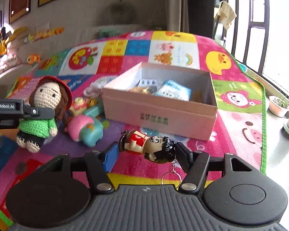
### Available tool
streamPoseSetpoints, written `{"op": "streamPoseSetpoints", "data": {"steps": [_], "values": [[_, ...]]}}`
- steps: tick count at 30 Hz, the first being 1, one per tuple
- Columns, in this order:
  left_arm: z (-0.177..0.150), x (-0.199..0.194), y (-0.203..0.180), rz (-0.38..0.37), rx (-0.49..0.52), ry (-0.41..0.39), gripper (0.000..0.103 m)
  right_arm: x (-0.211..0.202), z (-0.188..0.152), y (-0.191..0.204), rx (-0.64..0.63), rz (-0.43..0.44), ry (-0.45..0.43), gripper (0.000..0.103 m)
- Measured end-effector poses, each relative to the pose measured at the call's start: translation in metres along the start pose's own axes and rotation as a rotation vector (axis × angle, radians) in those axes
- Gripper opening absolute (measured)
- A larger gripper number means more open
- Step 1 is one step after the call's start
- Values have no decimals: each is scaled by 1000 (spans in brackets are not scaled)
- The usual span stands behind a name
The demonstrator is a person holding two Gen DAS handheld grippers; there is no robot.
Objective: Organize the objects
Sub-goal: 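Lower the crocheted doll into the pink box with the left tool while the right tool holds the figurine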
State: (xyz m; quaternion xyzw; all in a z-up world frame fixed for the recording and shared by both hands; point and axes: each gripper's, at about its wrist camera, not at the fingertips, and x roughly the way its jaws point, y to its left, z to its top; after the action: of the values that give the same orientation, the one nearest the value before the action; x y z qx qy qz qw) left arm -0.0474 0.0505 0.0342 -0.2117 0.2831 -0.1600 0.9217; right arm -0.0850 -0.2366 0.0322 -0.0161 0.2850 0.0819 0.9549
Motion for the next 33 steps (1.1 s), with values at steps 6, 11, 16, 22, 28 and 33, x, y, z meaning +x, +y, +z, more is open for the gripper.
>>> {"op": "streamPoseSetpoints", "data": {"steps": [6,11,16,22,28,33], "values": [[55,30,-49,-142,41,7,43,-7,-2,-8,57,43,-51,63],[81,106,-85,-207,63,57,44,-26,0,-15,46,47,-110,63],[63,178,-95,-88,83,188,46,-35,5,-28,54,9,-140,63],[54,157,-98,-27,174,145,51,-27,4,-44,72,-28,-109,64],[78,106,-81,-64,133,-39,50,-19,9,-46,66,-41,-95,64],[60,69,-57,-84,150,-28,50,-28,31,-53,69,-23,-122,64]]}}
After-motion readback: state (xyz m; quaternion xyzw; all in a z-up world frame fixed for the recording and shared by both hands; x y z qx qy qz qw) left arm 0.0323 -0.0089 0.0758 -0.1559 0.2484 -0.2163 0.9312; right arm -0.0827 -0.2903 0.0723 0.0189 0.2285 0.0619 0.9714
